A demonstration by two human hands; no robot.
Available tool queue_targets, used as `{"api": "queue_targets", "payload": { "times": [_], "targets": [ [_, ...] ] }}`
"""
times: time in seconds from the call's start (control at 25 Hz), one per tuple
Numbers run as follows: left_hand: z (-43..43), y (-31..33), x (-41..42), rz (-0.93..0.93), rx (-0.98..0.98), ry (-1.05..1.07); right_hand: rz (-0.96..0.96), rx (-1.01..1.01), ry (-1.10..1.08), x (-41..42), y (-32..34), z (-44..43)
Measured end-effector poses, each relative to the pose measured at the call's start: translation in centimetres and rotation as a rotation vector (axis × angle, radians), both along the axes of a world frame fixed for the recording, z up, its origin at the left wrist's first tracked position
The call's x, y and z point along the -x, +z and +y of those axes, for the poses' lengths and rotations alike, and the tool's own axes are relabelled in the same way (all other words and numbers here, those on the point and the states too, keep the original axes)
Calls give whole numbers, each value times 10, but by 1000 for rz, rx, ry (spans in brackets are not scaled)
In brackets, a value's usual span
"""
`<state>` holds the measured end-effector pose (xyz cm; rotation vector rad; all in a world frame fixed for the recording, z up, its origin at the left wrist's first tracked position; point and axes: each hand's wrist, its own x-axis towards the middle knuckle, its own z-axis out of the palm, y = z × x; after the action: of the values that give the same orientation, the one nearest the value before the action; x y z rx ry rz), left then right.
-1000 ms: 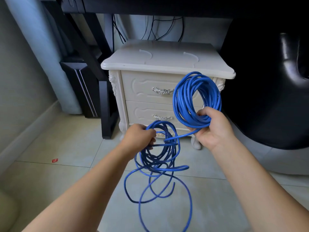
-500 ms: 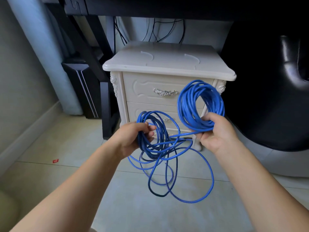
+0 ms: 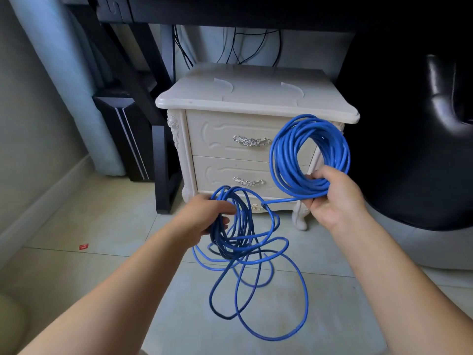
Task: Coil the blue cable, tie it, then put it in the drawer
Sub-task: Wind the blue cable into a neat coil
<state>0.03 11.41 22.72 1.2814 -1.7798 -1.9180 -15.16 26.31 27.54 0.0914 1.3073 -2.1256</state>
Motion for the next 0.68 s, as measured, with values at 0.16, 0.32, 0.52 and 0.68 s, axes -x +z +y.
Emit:
{"api": "queue_targets", "payload": {
  "times": [0.16, 0.32, 0.52, 0.68],
  "targets": [
    [7, 3, 8, 128, -124, 70, 365, -283, 29, -2, -16, -4],
    [9, 9, 11, 180, -26, 150, 600, -561, 215, -8, -34, -6],
    [8, 14, 4, 341, -139, 46, 159, -381, 480, -10, -36, -8],
    [8, 18, -3, 346, -143, 1, 120, -243, 550, -11, -31, -8]
  ]
}}
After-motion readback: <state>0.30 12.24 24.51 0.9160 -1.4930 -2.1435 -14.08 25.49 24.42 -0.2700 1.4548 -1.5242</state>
